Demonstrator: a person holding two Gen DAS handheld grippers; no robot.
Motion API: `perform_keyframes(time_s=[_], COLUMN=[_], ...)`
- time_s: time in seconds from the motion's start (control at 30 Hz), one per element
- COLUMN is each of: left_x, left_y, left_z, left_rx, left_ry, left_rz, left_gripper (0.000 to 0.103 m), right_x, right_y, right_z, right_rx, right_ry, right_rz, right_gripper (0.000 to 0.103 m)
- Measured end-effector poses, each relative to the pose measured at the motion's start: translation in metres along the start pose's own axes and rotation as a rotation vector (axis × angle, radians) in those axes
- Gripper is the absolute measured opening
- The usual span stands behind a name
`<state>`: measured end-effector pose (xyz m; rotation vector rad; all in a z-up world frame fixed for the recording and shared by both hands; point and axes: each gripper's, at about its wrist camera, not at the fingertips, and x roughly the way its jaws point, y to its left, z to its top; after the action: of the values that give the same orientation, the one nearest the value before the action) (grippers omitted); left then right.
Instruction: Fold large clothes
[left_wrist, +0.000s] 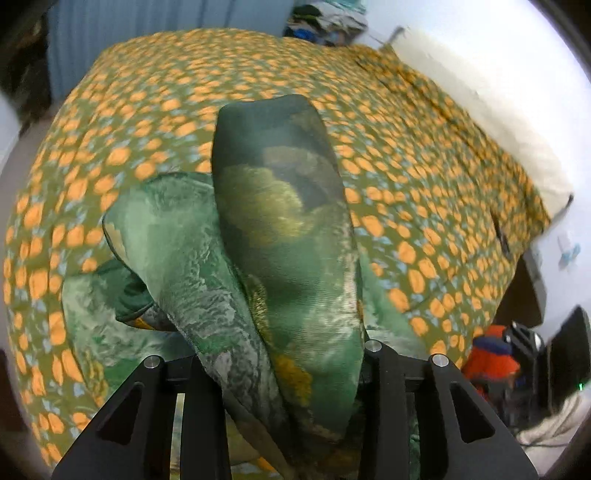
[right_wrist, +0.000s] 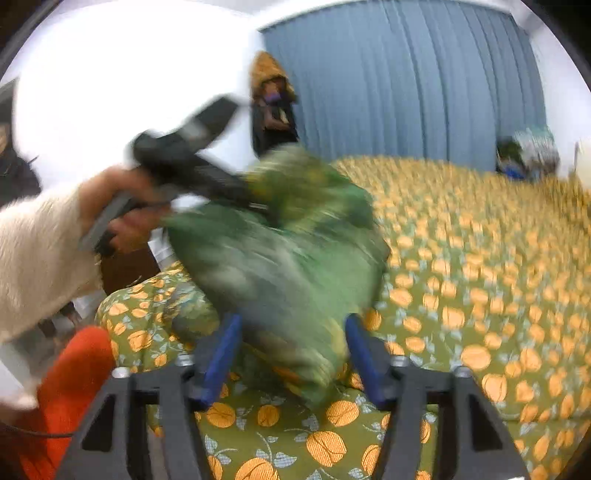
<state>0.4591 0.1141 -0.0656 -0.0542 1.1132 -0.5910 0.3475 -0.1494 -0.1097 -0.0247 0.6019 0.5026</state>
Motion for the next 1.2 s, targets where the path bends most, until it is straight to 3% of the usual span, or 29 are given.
perform_keyframes(time_s=[0.2, 0.43, 0.6, 0.73, 0.83, 1.0, 1.1, 1.17, 1.2], left_x=[0.007, 0.019, 0.039, 0.035, 0.025, 0.006, 0.008, 0.012, 0.015], left_y=[0.069, 0.142, 0.158, 0.161, 0.16, 0.159, 0.165, 0.172, 0.175], left_z=[-0.028, -0.071, -0.09, -0.089, -0.088, -0.094, -0.099, -0.101, -0.102], left_rx=[-0.139, -0.305, -0.37, -0.382, -0.404, -0.402, -0.412, -0.419, -0.424], left_ry=[-0.038, -0.034, -0.072, -0.082, -0.086, -0.097, -0.091, -0.091, -0.088], left_rz=[-0.038, -0.054, -0.084, -0.109, -0.138, -0.202, -0.214, -0.208, -0.198], left_gripper=[0.035, 0.038, 0.042, 0.045, 0.046, 0.05, 0.054, 0.058, 0.058], right_x=[0.082, 0.166, 0.203, 0.2, 0.187, 0.193, 0.237, 0.28, 0.314], right_y=[0.029, 0.068, 0.069, 0.069, 0.07, 0.069, 0.08, 0.087, 0.091], right_z=[0.026, 0.002, -0.023, -0.018, 0.005, 0.075, 0.114, 0.119, 0.113], right_rx=[-0.049, -0.026, 0.015, -0.016, -0.021, 0.02, 0.027, 0.067, 0.08], right_ry=[0.115, 0.278, 0.339, 0.358, 0.388, 0.315, 0.287, 0.333, 0.398], right_rz=[0.067, 0.132, 0.119, 0.123, 0.139, 0.185, 0.187, 0.198, 0.184], right_gripper=[0.033, 0.032, 0.031, 0.03, 0.031, 0.032, 0.032, 0.032, 0.032])
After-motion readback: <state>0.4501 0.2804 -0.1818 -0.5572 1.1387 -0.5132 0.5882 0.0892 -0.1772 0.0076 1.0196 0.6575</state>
